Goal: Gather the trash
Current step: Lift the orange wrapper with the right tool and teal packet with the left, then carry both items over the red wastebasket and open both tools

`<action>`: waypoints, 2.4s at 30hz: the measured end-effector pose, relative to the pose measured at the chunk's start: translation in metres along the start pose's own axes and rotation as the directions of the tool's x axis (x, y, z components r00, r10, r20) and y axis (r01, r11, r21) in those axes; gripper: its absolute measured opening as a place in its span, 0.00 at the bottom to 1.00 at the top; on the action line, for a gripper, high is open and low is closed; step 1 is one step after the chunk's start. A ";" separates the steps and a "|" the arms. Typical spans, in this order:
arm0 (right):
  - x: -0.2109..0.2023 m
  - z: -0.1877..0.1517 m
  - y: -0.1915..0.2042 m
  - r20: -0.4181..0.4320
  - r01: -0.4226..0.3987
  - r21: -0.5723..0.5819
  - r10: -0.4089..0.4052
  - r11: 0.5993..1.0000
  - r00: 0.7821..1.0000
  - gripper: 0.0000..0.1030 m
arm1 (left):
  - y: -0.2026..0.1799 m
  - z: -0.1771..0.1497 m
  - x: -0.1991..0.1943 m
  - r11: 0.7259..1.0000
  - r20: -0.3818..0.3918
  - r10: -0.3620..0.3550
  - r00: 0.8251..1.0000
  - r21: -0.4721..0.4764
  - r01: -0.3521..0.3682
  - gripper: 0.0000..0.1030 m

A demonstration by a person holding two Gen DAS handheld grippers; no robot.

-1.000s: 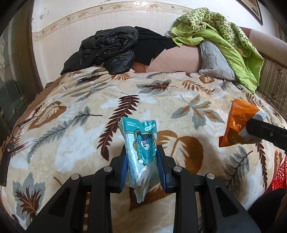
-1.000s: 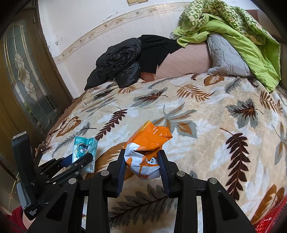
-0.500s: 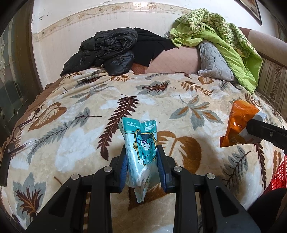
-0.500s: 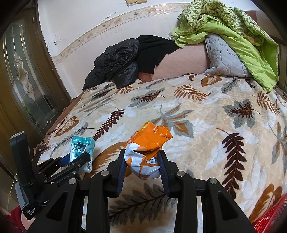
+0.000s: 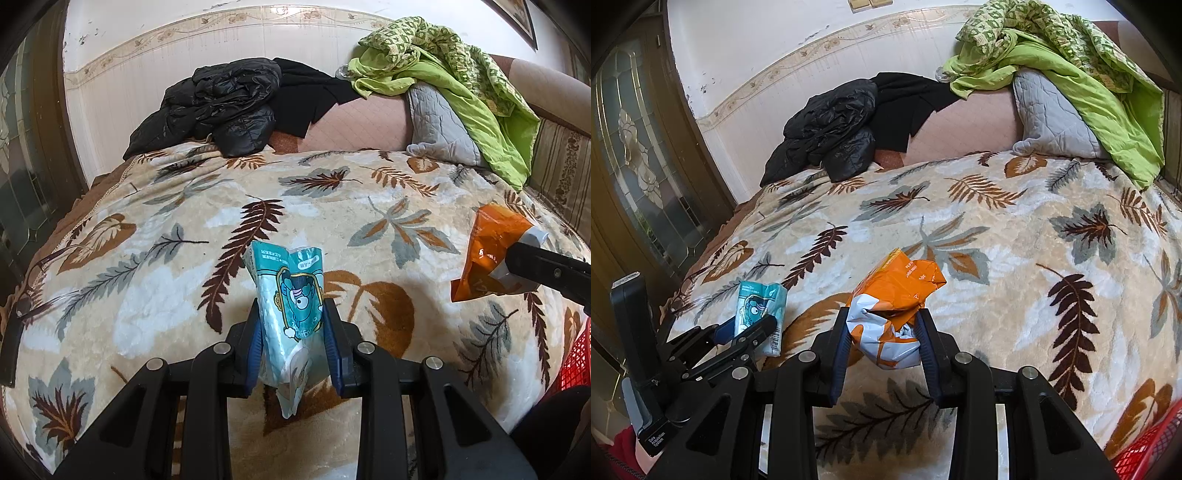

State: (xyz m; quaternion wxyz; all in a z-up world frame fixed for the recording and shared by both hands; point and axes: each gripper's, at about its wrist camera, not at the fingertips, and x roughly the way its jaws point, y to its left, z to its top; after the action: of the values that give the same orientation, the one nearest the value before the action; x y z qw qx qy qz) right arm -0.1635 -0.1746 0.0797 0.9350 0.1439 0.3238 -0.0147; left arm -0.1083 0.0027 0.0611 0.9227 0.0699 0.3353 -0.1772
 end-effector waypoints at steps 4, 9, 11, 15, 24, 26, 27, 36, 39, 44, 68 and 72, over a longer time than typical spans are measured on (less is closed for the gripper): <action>0.000 0.001 0.000 0.000 -0.001 0.002 0.001 1.000 1.000 0.36 | -0.001 0.000 0.000 1.000 -0.001 0.000 1.000 -0.002 0.000 0.28; 0.000 0.001 -0.001 -0.001 -0.002 0.000 0.002 1.000 1.000 0.36 | -0.001 0.000 0.000 1.000 0.000 0.001 1.000 -0.002 -0.001 0.28; 0.000 0.001 -0.001 0.000 -0.001 0.000 0.001 1.000 1.000 0.36 | -0.001 0.000 0.000 1.000 -0.002 0.000 1.000 -0.004 0.000 0.28; -0.001 0.000 0.000 0.000 -0.004 0.001 0.004 1.000 1.000 0.36 | -0.001 -0.001 -0.001 1.000 -0.001 0.001 1.000 -0.002 -0.001 0.28; -0.006 -0.001 0.003 0.011 -0.005 0.006 0.004 1.000 1.000 0.36 | 0.001 0.001 -0.005 1.000 -0.004 -0.011 1.000 -0.014 0.011 0.28; -0.007 -0.001 0.003 0.012 -0.006 0.006 0.006 1.000 1.000 0.36 | 0.002 0.002 -0.006 1.000 -0.005 -0.017 1.000 -0.019 0.017 0.28; -0.006 -0.001 0.002 0.012 -0.006 0.005 0.006 1.000 1.000 0.36 | 0.002 0.002 -0.008 1.000 -0.002 -0.021 1.000 -0.023 0.021 0.28; -0.017 0.000 -0.008 0.017 -0.015 0.055 0.014 0.998 1.000 0.36 | -0.003 0.006 -0.021 0.990 0.011 -0.136 0.991 -0.029 0.137 0.28; -0.029 -0.003 -0.022 0.005 -0.034 0.126 0.034 0.991 0.999 0.36 | -0.018 0.009 -0.031 0.975 0.010 -0.221 0.975 -0.002 0.221 0.28; -0.078 -0.010 -0.047 0.045 -0.023 0.176 0.016 0.984 0.999 0.36 | -0.059 0.017 -0.052 0.939 -0.005 -0.341 0.940 0.051 0.341 0.28; -0.280 -0.090 -0.204 0.099 0.303 0.491 -0.398 0.817 0.912 0.36 | -0.307 0.011 -0.102 0.698 -0.158 -0.556 0.816 0.445 0.562 0.28; -0.284 -0.100 -0.214 0.075 0.323 0.510 -0.415 0.797 0.907 0.36 | -0.334 0.000 -0.104 0.663 -0.192 -0.557 0.808 0.483 0.572 0.28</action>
State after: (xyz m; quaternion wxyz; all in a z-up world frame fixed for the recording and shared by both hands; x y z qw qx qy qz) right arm -0.4732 -0.3701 0.1225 0.8729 0.3061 0.2442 -0.2911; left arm -0.3073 -0.2777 0.1246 0.7629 0.2112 0.2920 -0.5367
